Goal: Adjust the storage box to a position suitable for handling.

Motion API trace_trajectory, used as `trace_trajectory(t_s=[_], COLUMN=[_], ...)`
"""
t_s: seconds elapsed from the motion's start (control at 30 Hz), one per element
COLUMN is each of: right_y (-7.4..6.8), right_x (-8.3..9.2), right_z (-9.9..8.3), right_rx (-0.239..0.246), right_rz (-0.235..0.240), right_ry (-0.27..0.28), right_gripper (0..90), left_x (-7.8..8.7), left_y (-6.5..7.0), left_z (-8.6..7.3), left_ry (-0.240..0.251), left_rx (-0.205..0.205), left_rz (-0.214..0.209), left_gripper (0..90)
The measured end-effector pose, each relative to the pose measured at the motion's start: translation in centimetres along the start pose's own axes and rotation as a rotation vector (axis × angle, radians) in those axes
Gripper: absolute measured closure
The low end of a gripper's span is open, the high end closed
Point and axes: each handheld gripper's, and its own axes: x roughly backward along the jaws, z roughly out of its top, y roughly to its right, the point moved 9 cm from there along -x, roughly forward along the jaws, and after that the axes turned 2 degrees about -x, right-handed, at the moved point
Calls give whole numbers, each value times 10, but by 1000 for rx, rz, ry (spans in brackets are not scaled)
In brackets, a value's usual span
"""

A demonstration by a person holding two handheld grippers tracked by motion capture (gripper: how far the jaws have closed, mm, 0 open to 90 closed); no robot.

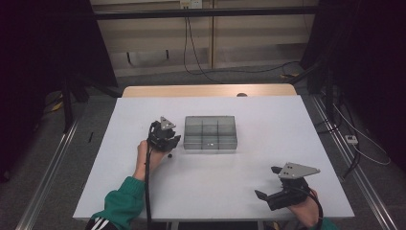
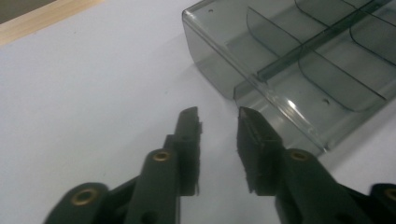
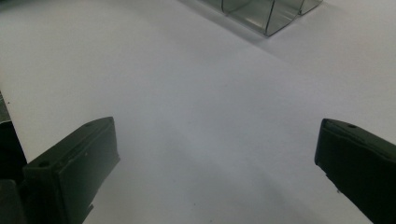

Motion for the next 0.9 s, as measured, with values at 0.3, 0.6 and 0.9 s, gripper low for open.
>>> trace_trajectory(t_s=[0.3, 0.6, 0.9], right_y=[-2, -3, -1], right_x=[-2, -5, -11], right_z=[1, 1, 6], right_rx=[2, 5, 13], right_rz=[5, 15, 12], right_ry=[-5, -17, -22], right_gripper=[0, 0, 0], left_x=[26, 49, 68], left_y=[5, 19, 32], left_z=[-11, -33, -60], left_ry=[11, 3, 4], left_rx=[-29, -45, -75], left_rz=[7, 17, 36], left_gripper=[343, 88, 27])
